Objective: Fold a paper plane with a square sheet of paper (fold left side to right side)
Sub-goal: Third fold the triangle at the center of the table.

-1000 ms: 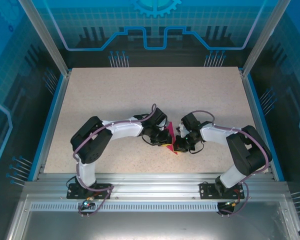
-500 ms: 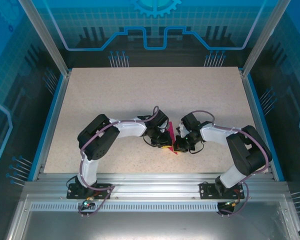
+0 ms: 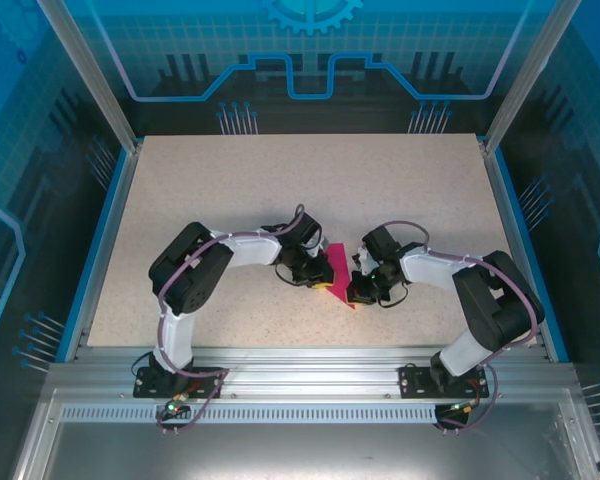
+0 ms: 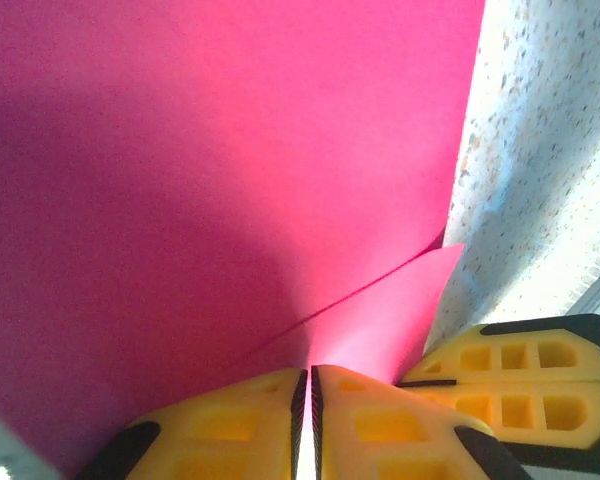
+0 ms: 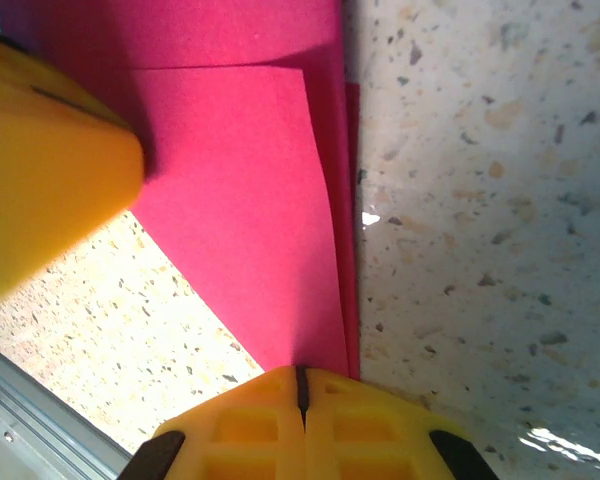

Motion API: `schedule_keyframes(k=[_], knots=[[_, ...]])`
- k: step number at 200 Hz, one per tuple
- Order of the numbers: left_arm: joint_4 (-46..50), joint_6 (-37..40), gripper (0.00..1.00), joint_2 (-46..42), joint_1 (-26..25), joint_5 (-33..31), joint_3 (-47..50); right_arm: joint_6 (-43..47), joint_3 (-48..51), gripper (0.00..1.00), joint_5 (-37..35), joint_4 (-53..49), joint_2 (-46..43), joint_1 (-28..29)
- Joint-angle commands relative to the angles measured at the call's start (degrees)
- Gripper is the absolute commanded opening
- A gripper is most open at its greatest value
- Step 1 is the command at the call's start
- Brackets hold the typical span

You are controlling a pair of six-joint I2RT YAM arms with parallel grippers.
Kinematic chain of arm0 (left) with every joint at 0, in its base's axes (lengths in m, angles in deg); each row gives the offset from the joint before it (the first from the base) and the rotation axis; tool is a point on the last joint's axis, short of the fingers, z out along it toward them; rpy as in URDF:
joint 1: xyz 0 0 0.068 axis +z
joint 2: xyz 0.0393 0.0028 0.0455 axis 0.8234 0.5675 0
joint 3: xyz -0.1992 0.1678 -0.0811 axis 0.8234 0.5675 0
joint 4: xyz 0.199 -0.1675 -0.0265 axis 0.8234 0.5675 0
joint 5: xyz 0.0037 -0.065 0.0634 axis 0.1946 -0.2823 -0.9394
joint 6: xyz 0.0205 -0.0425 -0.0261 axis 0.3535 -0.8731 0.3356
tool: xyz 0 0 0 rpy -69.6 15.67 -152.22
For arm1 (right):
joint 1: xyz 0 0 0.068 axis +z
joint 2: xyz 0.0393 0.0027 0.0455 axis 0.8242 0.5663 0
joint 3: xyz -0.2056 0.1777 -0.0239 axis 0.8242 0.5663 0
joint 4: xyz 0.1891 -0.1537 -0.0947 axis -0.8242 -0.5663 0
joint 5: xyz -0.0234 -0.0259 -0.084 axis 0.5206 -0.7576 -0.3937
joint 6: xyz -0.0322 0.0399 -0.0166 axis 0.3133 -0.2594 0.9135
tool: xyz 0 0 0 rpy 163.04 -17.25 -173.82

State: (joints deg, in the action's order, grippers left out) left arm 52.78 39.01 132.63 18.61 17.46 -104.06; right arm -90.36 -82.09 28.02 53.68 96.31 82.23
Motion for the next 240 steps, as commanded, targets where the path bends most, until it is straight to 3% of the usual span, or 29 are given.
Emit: schedule_keyframes(k=[1,56,117,171,240], knots=[[3.54,4.11,0.17,1.28,5.72,-8.26,3.08,0.50,3.39,0.04,-8.88,-8.44,3.00,0.88],[4.37,6.52,0.21,-2.33,8.93,-7.78,2.32,0.53,3.11,0.04,-8.53,-8.05,3.28,0.88],[3.24,3.96,0.24,-15.45,5.63,-6.43,5.95,0.74,2.89,0.04,-8.21,-8.19,3.13,0.88],[2.09,2.30,0.24,-8.20,-2.17,-3.51,0.70,0.64,2.78,0.04,-8.10,-8.11,3.12,0.88],[3.18,2.72,0.23,-1.44,-3.81,-5.42,-1.79,0.63,2.84,0.04,-6.40,-6.86,1.67,0.97]])
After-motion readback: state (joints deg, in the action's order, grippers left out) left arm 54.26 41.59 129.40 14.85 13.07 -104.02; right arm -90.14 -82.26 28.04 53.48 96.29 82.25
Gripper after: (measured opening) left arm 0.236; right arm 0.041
